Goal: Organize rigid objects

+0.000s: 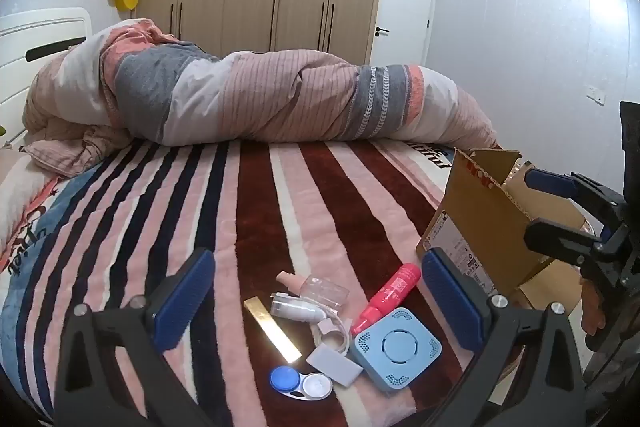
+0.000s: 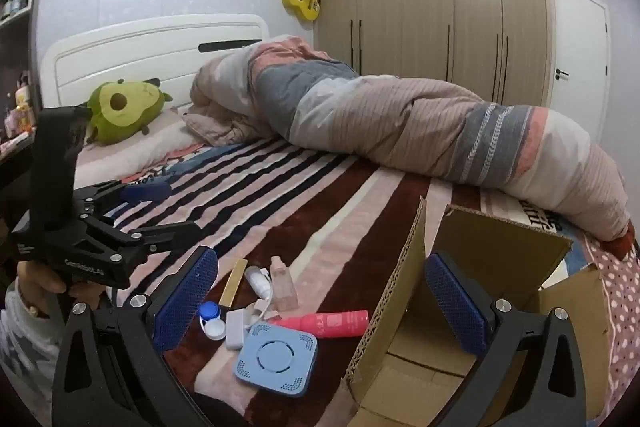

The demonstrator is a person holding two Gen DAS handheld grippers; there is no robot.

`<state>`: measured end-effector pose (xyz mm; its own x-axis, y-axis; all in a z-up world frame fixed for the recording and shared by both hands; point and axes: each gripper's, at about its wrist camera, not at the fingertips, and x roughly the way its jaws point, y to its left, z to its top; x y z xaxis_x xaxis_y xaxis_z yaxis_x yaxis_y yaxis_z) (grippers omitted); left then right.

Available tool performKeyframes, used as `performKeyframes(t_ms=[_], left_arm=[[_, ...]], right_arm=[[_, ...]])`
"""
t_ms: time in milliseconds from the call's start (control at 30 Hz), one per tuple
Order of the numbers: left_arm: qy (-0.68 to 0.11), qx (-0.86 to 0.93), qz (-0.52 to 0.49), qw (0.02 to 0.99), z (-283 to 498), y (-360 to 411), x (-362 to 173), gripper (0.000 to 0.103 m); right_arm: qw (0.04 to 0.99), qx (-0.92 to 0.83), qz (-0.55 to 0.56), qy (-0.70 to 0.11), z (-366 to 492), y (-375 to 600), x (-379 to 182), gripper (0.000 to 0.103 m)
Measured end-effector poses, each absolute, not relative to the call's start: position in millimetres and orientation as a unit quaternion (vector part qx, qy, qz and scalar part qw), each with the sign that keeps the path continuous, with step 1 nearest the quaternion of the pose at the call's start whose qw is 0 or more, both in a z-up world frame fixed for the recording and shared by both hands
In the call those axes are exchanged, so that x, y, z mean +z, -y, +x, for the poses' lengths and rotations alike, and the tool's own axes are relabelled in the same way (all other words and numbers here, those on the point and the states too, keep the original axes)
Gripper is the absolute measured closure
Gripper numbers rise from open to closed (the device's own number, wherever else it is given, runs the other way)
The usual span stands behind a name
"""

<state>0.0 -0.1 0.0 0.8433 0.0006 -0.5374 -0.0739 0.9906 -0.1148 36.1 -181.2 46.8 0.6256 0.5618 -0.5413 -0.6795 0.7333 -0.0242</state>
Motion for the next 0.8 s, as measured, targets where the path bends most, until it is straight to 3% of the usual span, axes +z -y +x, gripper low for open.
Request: performKeyframes(t_ms=[800], left_arm=[[-0.274,0.019,-0.062,0.960,-5.0,-4.4,4.5,0.000]], right_arm=[[0.895,0.337,-0.111,-0.269,36.1,175.6,35.9,0.000]])
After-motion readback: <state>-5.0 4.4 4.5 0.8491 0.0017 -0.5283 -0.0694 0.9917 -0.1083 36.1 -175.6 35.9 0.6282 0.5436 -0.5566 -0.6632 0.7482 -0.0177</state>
